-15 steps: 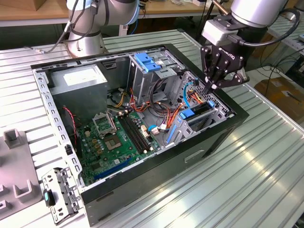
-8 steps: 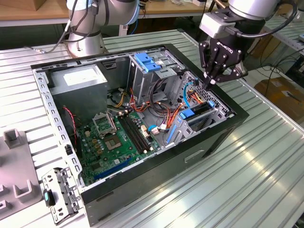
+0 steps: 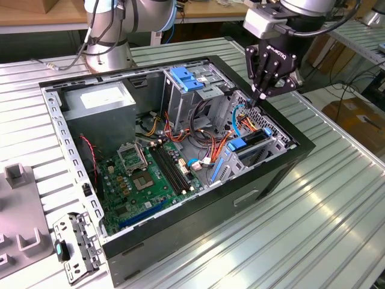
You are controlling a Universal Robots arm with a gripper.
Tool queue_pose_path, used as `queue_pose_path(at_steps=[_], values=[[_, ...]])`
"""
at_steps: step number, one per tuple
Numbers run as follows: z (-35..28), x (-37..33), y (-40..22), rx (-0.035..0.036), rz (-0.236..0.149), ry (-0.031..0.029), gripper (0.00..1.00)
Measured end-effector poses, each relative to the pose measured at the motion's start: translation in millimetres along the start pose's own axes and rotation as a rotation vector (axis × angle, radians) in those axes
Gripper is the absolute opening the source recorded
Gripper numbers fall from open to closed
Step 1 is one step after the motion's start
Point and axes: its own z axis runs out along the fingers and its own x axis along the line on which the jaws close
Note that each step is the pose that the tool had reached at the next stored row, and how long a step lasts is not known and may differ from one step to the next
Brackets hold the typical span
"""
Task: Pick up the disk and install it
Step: 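Insert the second disk wire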
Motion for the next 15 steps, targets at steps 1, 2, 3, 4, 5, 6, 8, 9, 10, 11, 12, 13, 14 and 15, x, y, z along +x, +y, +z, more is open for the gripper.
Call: queue_pose_path(at_steps=[1,2,3,4,5,6,8,9,10,11,12,13,14,15], values=[[-0.4,-2.6,0.1,-0.0002,0.000,0.0015,0.11],[-0.7,-5.2,0.1,-0.0004,0.000,0.0037,0.11],[-0.9,-8.1,0.2,-0.0004,0.000,0.0066,0.11],[-1.0,-11.8,0.3,-0.0003,0.000,0.0117,0.11],[-1.1,-15.0,0.4,-0.0001,0.000,0.0166,0.11],[-1.2,-18.9,0.5,0.0000,-0.001,0.0229,0.11],[-1.3,-26.5,0.7,0.0004,-0.002,0.0465,0.11],[-0.6,-30.0,0.8,0.0012,-0.003,0.0734,0.11],[-0.2,-31.9,0.9,0.0017,-0.003,0.0928,0.11],[0.8,-33.7,1.0,0.0019,-0.003,0.1013,0.11],[1.8,-35.4,1.0,0.0021,-0.004,0.1062,0.11],[2.9,-36.9,1.1,0.0021,-0.004,0.1104,0.11],[4.5,-38.8,1.2,0.0023,-0.004,0.1146,0.11],[5.6,-40.1,1.2,0.0025,-0.004,0.1190,0.11]])
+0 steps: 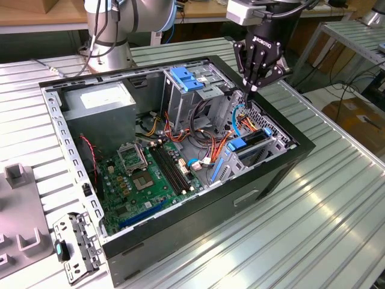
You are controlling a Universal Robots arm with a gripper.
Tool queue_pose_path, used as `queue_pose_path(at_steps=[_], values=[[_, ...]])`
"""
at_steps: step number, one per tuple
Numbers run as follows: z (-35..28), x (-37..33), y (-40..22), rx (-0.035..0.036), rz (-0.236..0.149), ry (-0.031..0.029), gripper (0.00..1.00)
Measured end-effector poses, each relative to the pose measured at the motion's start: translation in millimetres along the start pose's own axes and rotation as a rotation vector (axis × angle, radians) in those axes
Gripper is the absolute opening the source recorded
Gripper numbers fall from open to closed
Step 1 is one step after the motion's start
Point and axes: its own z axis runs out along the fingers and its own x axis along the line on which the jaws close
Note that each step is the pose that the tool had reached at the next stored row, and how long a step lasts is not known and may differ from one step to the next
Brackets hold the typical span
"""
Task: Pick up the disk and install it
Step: 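Insert the second disk wire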
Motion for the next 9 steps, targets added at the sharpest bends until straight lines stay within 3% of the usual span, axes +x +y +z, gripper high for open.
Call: queue_pose_path(at_steps=[2,3,4,6,7,9], values=[[0.8,-1.3,0.0,0.0008,-0.001,0.0283,0.11],[1.1,-1.5,0.0,0.0016,-0.002,0.0588,0.17],[1.3,-1.5,0.1,0.0020,-0.002,0.0732,0.24],[2.7,-2.9,0.1,0.0026,-0.003,0.0993,0.24],[5.9,-5.1,0.0,0.0028,-0.004,0.1025,0.24],[8.9,-7.7,-0.7,0.0028,-0.004,0.1030,0.24]])
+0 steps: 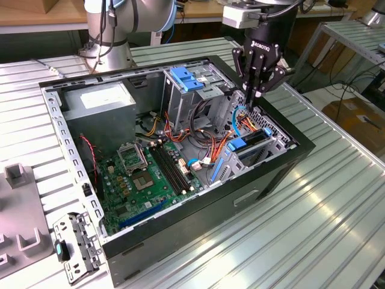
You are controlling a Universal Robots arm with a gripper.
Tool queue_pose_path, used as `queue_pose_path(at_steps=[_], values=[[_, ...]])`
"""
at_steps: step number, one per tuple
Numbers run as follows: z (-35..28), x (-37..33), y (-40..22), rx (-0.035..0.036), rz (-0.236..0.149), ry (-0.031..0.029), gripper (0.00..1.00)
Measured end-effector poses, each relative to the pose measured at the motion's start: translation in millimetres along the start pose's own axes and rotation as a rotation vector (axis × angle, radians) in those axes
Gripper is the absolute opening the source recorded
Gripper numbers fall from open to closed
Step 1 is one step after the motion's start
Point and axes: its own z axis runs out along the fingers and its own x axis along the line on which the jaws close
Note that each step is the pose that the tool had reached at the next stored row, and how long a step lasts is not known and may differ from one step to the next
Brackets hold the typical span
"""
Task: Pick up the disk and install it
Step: 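Insert the second disk wire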
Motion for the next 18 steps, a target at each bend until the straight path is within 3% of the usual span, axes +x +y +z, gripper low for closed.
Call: queue_pose_path(at_steps=[4,5,7,8,9,10,16,17,18], values=[[5.4,-4.2,-0.9,0.0001,0.000,-0.0002,0.24],[7.9,-4.9,-1.1,0.0001,0.000,0.0020,0.24],[13.8,-6.6,-2.2,0.0004,-0.001,0.0164,0.24],[13.8,-6.6,-2.2,0.0004,-0.001,0.0178,0.23],[13.8,-6.7,-2.3,0.0005,-0.001,0.0180,0.23],[13.8,-6.7,-2.4,0.0005,-0.001,0.0180,0.16],[13.9,-6.6,-2.4,0.0005,-0.001,0.0178,0.16],[14.1,-5.7,-2.4,0.0005,-0.001,0.0158,0.16],[14.5,-4.4,-2.3,0.0007,-0.002,0.0102,0.16]])
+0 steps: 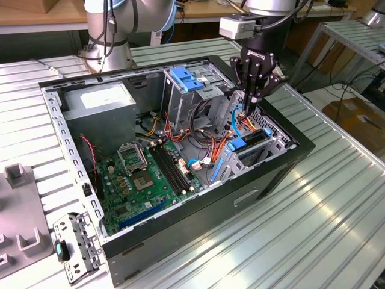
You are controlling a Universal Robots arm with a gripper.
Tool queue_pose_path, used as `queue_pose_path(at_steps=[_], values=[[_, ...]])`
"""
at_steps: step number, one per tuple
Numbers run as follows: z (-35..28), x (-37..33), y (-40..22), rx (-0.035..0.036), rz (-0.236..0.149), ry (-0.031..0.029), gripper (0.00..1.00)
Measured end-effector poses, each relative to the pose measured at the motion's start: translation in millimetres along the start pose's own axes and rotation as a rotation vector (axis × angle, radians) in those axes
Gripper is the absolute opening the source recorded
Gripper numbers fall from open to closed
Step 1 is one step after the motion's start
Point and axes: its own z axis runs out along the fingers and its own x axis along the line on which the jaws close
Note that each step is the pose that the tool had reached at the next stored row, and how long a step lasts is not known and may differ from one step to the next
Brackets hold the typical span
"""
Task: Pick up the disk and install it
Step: 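Insert the second disk wire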
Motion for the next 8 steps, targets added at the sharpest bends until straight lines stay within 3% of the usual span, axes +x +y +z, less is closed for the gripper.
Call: queue_pose_path(at_steps=[2,3,5,8], values=[[1.2,3.5,0.6,0.0009,-0.004,-0.0195,0.16],[1.6,4.8,0.8,0.0014,-0.006,-0.0244,0.16],[3.0,7.8,1.7,0.0027,-0.011,-0.0326,0.16],[5.3,13.5,3.1,0.0060,-0.023,-0.0381,0.16]])
